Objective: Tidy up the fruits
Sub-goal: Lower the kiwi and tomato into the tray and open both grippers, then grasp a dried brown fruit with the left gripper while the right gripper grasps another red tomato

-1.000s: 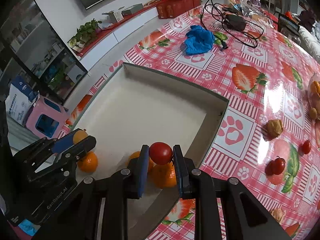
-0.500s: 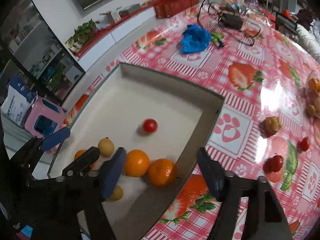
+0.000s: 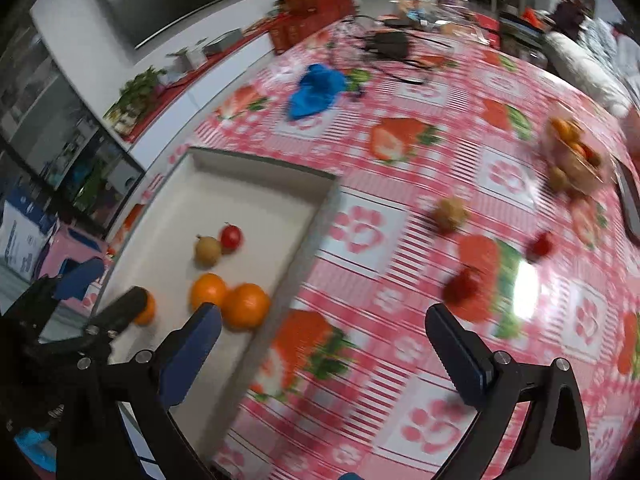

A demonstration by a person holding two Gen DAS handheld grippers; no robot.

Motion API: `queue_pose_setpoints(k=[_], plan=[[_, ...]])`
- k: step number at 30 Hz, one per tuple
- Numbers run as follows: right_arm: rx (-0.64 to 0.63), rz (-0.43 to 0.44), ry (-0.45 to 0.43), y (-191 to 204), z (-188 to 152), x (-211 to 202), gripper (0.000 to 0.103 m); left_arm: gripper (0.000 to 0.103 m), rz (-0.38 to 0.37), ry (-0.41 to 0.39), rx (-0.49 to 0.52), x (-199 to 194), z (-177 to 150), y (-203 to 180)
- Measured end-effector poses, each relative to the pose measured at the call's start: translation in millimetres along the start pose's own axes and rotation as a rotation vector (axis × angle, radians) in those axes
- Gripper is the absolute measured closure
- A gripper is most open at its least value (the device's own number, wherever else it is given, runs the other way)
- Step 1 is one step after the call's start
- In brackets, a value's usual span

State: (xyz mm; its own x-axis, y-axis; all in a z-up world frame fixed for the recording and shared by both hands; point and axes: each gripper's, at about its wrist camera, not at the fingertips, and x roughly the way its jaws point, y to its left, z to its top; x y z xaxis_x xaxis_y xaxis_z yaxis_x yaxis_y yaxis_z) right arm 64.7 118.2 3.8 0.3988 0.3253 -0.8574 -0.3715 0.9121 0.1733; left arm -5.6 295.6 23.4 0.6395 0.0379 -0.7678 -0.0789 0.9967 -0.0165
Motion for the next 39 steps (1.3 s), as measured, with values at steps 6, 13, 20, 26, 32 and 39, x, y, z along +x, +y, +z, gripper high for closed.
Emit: queue_pose_setpoints(k=[6,13,20,26,32,39], plan=[[0.066,-0.060,-0.058,-52,2,-45,0.001,0.022,-0.069,-0.064,0.026,-38,36,-23],[0.190,-0.121,-0.149,-113,14,-93,0.001,0.022,-0.141,-0.118,0.077,-69,83,-66],[0.255,-0.173,-0.122,-152,17,-77,0.001,0.022,-0.189,-0.119,0.082,-58,124,-102],[0.285,-0.197,-0.079,-171,17,-32,0.001,0.022,-0.151,-0.016,0.109,0,114,-124],[0.260,-0.208,-0.045,-177,27,10,0.026,0.022,-0.126,0.040,0.137,43,109,-135],[0.217,-0.212,-0.032,-174,32,39,0.039,0.022,-0.124,0.068,0.162,73,111,-145]])
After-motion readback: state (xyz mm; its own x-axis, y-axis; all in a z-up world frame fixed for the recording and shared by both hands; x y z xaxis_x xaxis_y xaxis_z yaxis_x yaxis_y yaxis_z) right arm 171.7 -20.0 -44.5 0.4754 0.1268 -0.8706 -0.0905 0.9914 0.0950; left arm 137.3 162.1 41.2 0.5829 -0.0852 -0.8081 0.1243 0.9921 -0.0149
